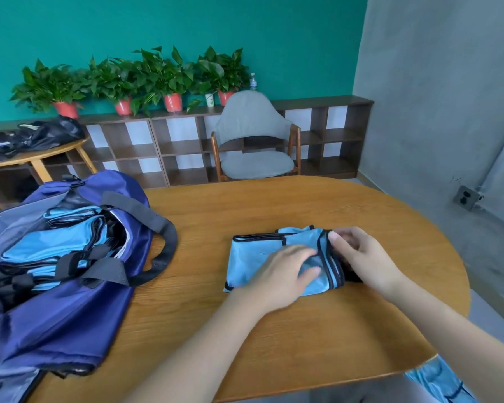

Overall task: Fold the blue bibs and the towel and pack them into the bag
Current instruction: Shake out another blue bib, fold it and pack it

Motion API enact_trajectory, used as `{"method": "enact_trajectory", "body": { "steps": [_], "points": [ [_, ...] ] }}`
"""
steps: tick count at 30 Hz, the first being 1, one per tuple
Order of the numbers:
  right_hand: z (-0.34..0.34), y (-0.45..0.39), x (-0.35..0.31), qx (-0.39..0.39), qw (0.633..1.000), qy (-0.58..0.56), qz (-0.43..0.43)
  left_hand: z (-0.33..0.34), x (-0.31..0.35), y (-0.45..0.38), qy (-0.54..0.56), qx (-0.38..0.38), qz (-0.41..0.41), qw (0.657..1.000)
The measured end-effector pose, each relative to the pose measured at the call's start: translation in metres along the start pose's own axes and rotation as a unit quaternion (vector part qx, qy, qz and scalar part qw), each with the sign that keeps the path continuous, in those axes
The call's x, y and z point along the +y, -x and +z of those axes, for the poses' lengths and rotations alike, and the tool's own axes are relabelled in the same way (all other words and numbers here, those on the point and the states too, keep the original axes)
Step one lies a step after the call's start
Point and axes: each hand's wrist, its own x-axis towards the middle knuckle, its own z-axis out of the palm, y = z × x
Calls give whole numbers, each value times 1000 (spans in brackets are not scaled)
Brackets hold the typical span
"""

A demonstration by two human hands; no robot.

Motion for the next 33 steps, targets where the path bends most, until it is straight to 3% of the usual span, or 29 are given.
{"method": "enact_trajectory", "body": {
  "steps": [3,7,13,16,18,22,24,26,30,33],
  "points": [
    [-5,20,9,-20,999,-38,-16,13,-4,1,-85,-4,-8,996],
    [-8,29,16,-40,995,-83,-36,17,-7,1,-119,-23,-30,992],
    [-12,33,18,27,993,-111,-23,15,-3,0,-130,-21,-73,989],
    [-11,32,20,82,996,-39,2,19,4,1,-145,-5,-155,977],
    [-6,31,23,109,992,55,-27,25,15,2,-167,4,-223,960],
    [10,40,23,176,935,205,-230,15,40,-4,-275,5,-256,927],
    [18,50,21,137,913,218,-315,-4,43,-9,-302,-6,-232,924],
    [25,54,21,70,909,234,-337,-19,36,-10,-265,-22,-229,936],
    [28,44,19,-35,918,338,-205,-25,14,6,-231,-3,-198,953],
    [29,35,17,-85,911,358,-183,-19,-6,22,-230,40,-138,962]
  ]
}}
